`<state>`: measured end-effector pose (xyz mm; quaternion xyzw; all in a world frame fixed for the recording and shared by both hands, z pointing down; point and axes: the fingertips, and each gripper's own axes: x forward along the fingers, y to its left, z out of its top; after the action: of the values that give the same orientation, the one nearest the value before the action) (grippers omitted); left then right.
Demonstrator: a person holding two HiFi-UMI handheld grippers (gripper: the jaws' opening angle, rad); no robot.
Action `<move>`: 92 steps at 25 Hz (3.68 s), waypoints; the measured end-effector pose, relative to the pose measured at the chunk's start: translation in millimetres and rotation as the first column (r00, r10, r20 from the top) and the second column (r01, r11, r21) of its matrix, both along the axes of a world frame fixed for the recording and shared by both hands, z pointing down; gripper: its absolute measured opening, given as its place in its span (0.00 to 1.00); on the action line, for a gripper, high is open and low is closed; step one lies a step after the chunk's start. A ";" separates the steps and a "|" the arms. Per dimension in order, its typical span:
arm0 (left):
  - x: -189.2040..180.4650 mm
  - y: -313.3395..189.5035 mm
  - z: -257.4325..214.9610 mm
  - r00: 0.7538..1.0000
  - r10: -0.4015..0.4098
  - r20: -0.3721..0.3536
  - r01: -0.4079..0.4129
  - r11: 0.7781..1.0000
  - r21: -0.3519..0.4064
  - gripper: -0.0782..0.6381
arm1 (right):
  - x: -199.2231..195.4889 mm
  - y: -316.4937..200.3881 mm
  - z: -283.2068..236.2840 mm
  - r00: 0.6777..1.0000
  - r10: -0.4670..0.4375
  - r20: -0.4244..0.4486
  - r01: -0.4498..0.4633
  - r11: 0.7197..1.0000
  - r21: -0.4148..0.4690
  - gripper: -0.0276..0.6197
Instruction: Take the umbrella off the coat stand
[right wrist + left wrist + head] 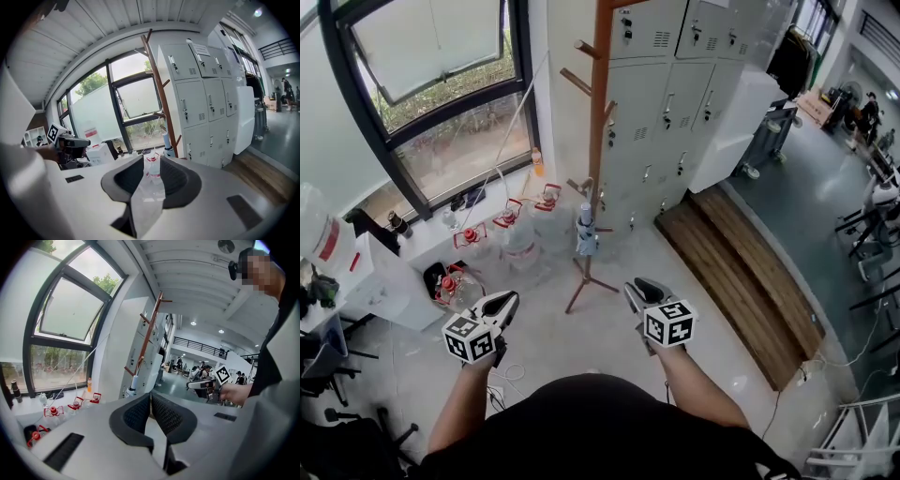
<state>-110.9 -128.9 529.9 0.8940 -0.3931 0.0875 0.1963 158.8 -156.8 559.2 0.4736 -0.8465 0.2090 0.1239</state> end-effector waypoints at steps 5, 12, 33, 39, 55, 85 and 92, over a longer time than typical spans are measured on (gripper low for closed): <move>11.4 -11.5 -0.5 1.000 -0.008 0.000 0.008 1.000 0.004 0.15 | 3.0 -9.5 9.5 1.000 -0.022 -0.009 0.022 1.000 -0.013 0.23; 19.2 -24.3 -3.0 0.999 -0.044 0.016 0.044 0.999 0.030 0.15 | 15.3 -33.9 10.2 0.999 -0.037 -0.007 0.037 0.999 0.004 0.24; -3.9 -32.8 15.8 0.997 -0.078 -0.021 0.077 0.997 -0.008 0.15 | -4.1 -51.6 29.4 0.998 -0.051 -0.024 0.050 0.998 -0.038 0.19; -23.9 -69.2 8.9 0.998 -0.060 -0.026 0.060 0.998 0.001 0.15 | -14.1 -78.4 18.8 1.000 -0.002 0.000 0.002 1.000 -0.028 0.14; -47.5 -159.0 6.0 1.000 0.008 -0.018 -0.008 1.000 -0.018 0.15 | -34.6 -153.2 8.0 0.998 0.064 -0.017 -0.064 0.998 -0.015 0.07; -68.4 -247.2 41.2 1.000 0.002 0.006 -0.002 0.996 -0.084 0.16 | -70.8 -301.0 45.3 0.999 0.038 -0.012 -0.038 0.999 -0.032 0.16; -70.5 -254.0 44.1 1.000 0.001 0.018 0.000 0.996 -0.091 0.15 | -79.3 -321.2 53.7 1.000 0.020 -0.011 -0.020 0.999 -0.036 0.18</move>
<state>-181.4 -382.9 574.0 0.8834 -0.3902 0.1137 0.2333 79.6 -478.0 613.0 0.4810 -0.8372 0.2226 0.1349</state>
